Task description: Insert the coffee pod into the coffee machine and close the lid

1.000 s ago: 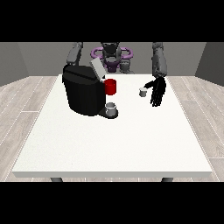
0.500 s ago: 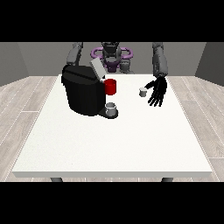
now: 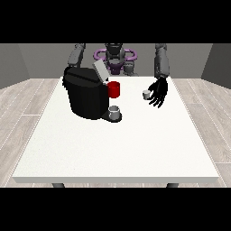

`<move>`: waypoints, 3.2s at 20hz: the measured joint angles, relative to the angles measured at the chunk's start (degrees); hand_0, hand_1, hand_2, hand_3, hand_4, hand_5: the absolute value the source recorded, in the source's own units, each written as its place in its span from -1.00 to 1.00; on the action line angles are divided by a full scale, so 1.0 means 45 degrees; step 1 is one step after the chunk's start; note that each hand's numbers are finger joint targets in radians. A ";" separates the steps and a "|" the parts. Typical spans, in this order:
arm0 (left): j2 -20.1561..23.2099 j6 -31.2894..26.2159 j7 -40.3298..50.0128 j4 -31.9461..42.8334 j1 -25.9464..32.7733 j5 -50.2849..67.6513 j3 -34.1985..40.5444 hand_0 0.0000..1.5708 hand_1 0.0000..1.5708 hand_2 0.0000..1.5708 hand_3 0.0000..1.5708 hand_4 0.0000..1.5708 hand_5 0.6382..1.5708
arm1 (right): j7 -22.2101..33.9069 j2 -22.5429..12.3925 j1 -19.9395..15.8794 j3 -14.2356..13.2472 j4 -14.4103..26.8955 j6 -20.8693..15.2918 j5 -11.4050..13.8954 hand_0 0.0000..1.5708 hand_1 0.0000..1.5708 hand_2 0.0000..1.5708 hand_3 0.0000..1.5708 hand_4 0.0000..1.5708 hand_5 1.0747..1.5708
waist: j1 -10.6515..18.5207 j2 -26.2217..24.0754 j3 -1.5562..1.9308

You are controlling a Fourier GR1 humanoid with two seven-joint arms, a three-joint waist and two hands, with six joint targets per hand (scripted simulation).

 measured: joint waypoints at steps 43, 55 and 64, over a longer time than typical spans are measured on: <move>-0.2282 -0.2955 0.0903 -0.1338 -0.2434 0.0499 0.0656 0.86 0.86 0.85 0.79 -0.20 1.00 | -0.0546 -0.0706 0.0869 -0.0498 0.2044 0.0396 -0.0360 -1.00 -1.00 -1.00 -1.00 -0.75 1.00 | 0.0729 -0.2692 -0.0177; -0.2399 -0.3285 0.2397 -0.1578 -0.4582 0.1223 0.1642 0.72 0.72 0.78 0.68 -0.22 1.00 | -0.1040 -0.1090 0.0187 -0.0815 0.2459 0.1210 -0.0876 -1.00 -1.00 -1.00 -1.00 -0.83 1.00 | 0.0204 -0.1783 -0.0176; -0.1700 -0.2570 0.2598 -0.0855 -0.6261 0.1410 0.2545 0.77 0.77 0.83 0.79 -0.23 1.00 | -0.1953 -0.1201 -0.0847 -0.0382 0.2502 0.2164 -0.0780 -1.00 -1.00 -1.00 -1.00 -0.64 1.00 | -0.0528 0.0090 -0.0178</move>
